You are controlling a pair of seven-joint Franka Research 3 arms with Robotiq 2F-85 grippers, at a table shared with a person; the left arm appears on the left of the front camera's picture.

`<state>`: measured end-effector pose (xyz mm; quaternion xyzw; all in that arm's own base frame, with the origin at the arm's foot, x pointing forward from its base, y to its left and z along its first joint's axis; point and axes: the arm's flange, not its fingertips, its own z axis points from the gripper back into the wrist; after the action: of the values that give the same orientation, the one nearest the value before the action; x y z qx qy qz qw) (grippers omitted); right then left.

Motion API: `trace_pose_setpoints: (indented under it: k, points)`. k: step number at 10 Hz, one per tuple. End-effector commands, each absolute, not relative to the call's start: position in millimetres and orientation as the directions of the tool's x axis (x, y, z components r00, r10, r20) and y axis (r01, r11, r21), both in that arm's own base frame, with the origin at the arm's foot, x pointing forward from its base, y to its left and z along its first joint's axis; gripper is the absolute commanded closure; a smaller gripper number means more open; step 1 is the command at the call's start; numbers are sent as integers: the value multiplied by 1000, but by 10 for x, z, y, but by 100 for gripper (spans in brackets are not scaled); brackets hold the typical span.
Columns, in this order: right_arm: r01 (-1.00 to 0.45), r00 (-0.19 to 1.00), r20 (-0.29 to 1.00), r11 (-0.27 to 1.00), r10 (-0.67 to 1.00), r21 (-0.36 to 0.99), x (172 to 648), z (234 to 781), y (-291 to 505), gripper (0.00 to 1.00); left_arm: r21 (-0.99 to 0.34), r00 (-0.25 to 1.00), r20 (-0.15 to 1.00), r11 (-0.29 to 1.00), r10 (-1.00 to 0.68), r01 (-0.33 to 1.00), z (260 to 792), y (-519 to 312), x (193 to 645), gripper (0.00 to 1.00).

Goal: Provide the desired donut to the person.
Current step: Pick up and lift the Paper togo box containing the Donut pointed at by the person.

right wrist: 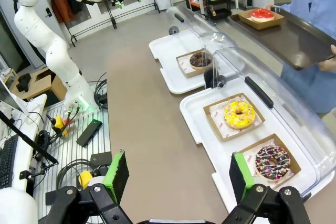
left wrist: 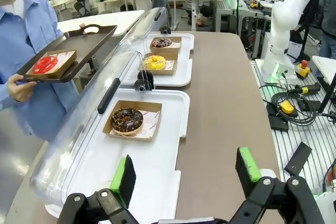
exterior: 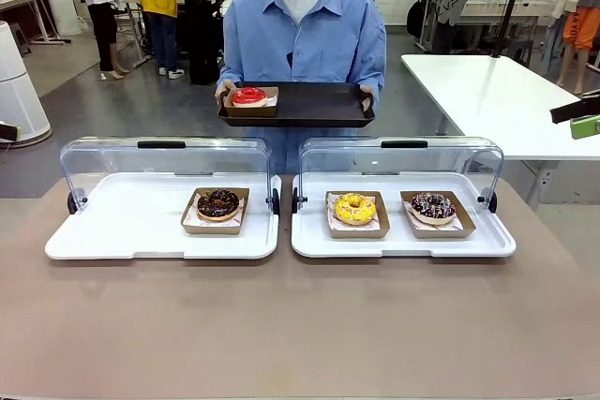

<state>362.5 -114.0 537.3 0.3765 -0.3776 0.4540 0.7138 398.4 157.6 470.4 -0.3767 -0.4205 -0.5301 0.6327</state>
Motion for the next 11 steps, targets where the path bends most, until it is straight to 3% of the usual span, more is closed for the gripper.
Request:
trace_pose_setpoints:
  k: [1, 11]
  points:
    - [-937, 288, 890, 295, 352, 187, 3634, 5383, -1133, 0, -31, 91, 931, 172, -354, 985, 4694, 1553, 3988, 0]
    - [-937, 288, 890, 295, 352, 187, 3634, 5383, -1133, 0, -31, 91, 931, 172, -354, 985, 4694, 1553, 3988, 0]
